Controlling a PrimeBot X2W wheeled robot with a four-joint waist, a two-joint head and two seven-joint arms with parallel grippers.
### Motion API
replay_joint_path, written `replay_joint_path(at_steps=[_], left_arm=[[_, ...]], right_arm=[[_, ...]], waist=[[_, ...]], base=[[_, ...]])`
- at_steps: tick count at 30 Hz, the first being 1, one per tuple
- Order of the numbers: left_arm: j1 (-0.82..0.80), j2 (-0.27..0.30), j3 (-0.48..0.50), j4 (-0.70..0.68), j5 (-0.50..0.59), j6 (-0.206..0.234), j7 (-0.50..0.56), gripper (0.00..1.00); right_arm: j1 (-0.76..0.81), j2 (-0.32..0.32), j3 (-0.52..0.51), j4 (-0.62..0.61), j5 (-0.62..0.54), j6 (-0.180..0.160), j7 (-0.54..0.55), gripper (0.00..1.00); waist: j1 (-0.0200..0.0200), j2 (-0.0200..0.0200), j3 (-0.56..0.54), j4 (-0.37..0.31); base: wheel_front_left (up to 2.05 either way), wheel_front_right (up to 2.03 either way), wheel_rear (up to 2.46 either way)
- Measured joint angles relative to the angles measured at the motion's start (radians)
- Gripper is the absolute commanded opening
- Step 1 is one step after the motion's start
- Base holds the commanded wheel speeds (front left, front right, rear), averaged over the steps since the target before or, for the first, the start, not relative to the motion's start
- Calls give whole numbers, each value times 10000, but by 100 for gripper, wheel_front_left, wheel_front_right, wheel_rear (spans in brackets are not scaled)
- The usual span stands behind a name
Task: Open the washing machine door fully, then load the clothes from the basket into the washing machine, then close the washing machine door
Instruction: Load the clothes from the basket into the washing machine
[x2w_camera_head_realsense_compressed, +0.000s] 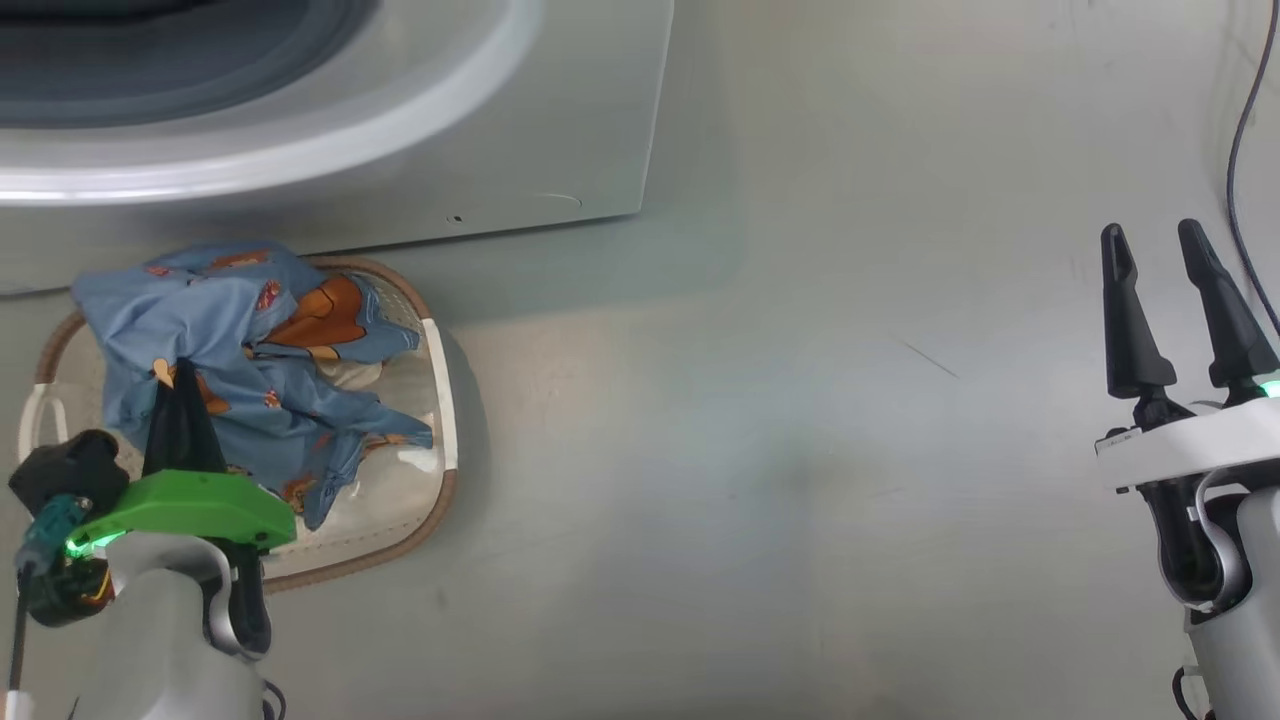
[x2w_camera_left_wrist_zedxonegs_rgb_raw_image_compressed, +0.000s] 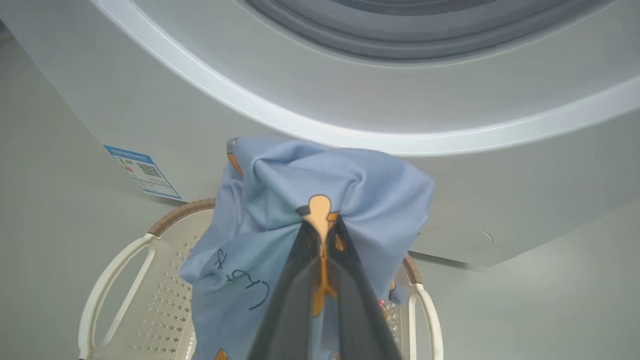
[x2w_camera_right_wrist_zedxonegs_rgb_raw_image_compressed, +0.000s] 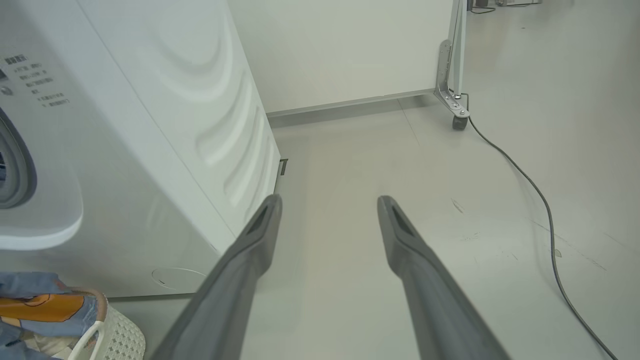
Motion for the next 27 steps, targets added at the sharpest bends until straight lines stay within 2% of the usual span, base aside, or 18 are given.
replay_joint_path(at_steps=[15, 27], left_arm=[[2210, -63, 265, -2368, 861, -347, 0, 0], [3834, -59, 502, -3827, 1218, -510, 0, 0]], right_arm=[[944, 94, 138, 426, -631, 0, 0, 100], [1688, 514, 324, 654, -815, 0, 2, 100]], waist=[[0, 0, -2284, 328], [-1, 0, -3913, 355]], base=[[0, 0, 0], [0, 0, 0]])
